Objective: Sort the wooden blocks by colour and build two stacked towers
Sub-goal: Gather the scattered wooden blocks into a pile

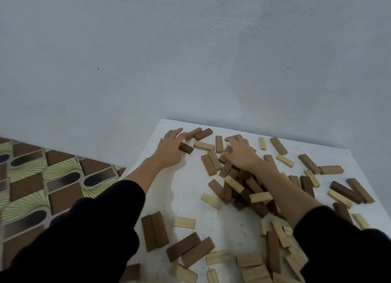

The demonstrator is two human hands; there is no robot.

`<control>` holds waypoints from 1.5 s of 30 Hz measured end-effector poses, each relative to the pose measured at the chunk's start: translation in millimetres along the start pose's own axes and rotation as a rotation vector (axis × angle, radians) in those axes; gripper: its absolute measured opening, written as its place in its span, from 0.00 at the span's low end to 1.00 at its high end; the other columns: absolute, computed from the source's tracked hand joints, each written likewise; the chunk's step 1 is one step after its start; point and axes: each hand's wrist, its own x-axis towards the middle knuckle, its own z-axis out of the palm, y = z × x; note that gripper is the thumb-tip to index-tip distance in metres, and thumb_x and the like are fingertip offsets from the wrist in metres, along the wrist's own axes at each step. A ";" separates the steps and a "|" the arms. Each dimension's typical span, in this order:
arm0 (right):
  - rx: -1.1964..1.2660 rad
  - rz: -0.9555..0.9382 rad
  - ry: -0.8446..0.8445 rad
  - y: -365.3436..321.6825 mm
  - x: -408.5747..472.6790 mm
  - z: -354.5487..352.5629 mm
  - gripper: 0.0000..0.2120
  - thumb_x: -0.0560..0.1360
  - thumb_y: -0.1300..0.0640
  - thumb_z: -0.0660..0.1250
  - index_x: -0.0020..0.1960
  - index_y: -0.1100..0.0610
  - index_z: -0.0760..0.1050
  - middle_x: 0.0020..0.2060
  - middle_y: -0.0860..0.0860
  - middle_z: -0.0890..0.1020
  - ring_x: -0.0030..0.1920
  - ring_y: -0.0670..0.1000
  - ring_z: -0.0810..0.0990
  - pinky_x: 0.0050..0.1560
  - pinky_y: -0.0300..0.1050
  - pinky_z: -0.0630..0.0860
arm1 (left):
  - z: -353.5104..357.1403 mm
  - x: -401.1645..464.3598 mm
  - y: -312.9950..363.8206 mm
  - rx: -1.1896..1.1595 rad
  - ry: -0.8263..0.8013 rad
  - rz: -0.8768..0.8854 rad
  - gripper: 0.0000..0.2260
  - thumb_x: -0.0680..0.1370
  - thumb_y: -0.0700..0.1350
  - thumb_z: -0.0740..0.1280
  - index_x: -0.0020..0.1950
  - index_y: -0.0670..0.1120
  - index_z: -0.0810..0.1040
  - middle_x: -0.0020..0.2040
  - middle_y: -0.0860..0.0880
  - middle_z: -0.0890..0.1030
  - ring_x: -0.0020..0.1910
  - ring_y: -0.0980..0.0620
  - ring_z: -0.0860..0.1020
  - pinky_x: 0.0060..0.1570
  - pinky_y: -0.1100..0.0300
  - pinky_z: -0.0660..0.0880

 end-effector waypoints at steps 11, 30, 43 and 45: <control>-0.015 -0.161 -0.145 -30.0 76.5 13.0 0.31 0.68 0.45 0.69 0.66 0.56 0.66 0.62 0.51 0.69 0.64 0.53 0.67 0.65 0.50 0.65 | -17.2 37.3 -3.1 -0.173 -0.261 0.085 0.38 0.73 0.32 0.67 0.78 0.50 0.52 0.75 0.47 0.61 0.70 0.48 0.63 0.63 0.59 0.63; 0.077 -0.154 0.057 -22.3 82.8 7.2 0.17 0.70 0.58 0.68 0.57 0.61 0.72 0.53 0.55 0.71 0.55 0.54 0.69 0.56 0.49 0.70 | -13.5 25.4 -17.4 -0.241 -0.127 0.071 0.34 0.72 0.33 0.63 0.76 0.48 0.57 0.75 0.49 0.59 0.70 0.46 0.60 0.66 0.59 0.58; 0.248 -0.067 0.127 -4.8 44.6 2.6 0.16 0.68 0.57 0.71 0.53 0.57 0.72 0.50 0.52 0.75 0.49 0.51 0.74 0.50 0.46 0.73 | -2.0 16.3 2.4 -0.230 -0.016 -0.053 0.30 0.70 0.41 0.69 0.70 0.44 0.65 0.61 0.47 0.71 0.62 0.47 0.64 0.55 0.61 0.64; 0.324 -0.070 0.168 -4.1 29.6 -4.4 0.16 0.68 0.58 0.71 0.53 0.57 0.72 0.50 0.51 0.75 0.48 0.50 0.74 0.48 0.43 0.72 | -0.1 11.7 9.9 -0.312 0.010 -0.074 0.32 0.70 0.42 0.71 0.72 0.44 0.63 0.64 0.46 0.71 0.64 0.47 0.65 0.57 0.61 0.64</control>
